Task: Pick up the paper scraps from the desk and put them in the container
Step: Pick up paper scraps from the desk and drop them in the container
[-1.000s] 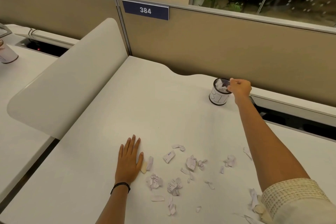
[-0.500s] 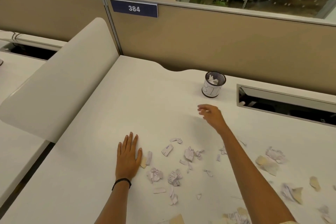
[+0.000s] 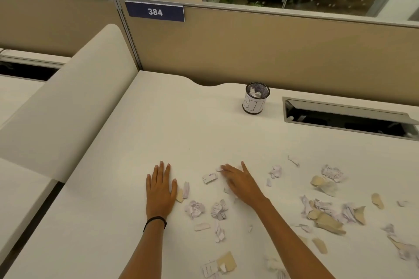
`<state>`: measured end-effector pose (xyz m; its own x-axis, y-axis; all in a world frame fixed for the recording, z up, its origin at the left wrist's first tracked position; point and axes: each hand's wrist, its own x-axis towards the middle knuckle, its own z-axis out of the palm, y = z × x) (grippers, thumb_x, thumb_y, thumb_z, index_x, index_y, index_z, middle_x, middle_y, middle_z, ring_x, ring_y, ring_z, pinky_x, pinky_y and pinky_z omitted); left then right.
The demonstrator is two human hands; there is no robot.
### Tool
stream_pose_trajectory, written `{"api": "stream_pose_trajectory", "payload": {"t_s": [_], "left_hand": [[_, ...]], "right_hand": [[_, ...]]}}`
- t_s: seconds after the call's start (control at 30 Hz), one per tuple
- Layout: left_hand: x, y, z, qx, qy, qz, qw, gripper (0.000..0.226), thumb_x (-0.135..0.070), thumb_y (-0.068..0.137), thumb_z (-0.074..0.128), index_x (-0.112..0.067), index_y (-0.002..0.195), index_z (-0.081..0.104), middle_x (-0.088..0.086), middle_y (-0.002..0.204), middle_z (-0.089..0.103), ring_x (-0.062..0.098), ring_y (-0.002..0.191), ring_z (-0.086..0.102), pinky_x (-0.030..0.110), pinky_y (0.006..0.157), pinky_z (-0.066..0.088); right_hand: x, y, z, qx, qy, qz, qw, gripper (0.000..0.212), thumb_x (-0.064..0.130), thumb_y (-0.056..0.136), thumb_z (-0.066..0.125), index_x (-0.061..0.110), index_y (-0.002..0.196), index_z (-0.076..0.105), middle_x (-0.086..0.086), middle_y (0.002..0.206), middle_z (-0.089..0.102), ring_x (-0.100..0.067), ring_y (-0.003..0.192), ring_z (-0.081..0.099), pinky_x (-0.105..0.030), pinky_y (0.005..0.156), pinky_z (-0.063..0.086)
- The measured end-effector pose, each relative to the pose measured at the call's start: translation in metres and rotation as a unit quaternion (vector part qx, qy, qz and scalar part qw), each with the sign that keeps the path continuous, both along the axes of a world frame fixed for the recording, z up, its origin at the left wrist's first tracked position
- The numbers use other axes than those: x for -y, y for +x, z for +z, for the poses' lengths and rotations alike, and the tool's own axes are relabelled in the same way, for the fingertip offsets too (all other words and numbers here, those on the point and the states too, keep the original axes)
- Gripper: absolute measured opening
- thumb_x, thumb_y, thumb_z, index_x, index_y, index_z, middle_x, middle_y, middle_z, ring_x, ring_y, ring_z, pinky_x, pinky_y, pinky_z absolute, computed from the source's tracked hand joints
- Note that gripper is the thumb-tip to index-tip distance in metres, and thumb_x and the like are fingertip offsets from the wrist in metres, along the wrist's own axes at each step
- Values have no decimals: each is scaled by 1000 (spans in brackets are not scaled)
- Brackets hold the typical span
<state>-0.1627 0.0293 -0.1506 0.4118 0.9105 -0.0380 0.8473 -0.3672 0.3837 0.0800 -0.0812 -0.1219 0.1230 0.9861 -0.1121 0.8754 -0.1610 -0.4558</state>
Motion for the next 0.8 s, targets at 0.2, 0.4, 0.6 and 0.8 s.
{"api": "stream_pose_trajectory", "payload": {"t_s": [0.2, 0.4, 0.6, 0.8], "left_hand": [[-1, -2, -1, -10, 5, -4, 1000, 73, -48, 85, 6, -16, 148, 22, 5, 157, 15, 22, 145, 13, 42, 119, 6], [0, -3, 0, -12, 4, -8, 1000, 73, -48, 85, 4, -15, 148, 22, 7, 157, 16, 23, 145, 14, 43, 119, 7], [-1, -3, -1, -14, 2, -7, 1000, 71, -46, 87, 6, -15, 148, 23, 7, 157, 17, 23, 145, 15, 43, 119, 9], [-1, -3, -1, -16, -1, -10, 1000, 69, -45, 88, 8, -14, 148, 25, 8, 157, 19, 25, 144, 17, 45, 119, 10]], "right_hand": [[23, 22, 18, -105, -7, -126, 986, 45, 28, 96, 50, 22, 139, 41, 0, 155, 25, -16, 145, 20, -39, 119, 15], [27, 4, 22, -49, -142, -118, 982, 67, 31, 94, 52, 29, 149, 13, -16, 157, 7, -31, 146, 8, -43, 114, 24], [11, -15, 24, 39, -175, -116, 977, 60, 16, 99, 40, 33, 148, 11, -11, 159, -1, -36, 145, 7, -42, 100, 43], [-6, -36, 28, 126, -180, -79, 972, 61, -2, 95, 38, 25, 147, 21, -13, 156, 11, -35, 133, 30, -38, 89, 49]]}}
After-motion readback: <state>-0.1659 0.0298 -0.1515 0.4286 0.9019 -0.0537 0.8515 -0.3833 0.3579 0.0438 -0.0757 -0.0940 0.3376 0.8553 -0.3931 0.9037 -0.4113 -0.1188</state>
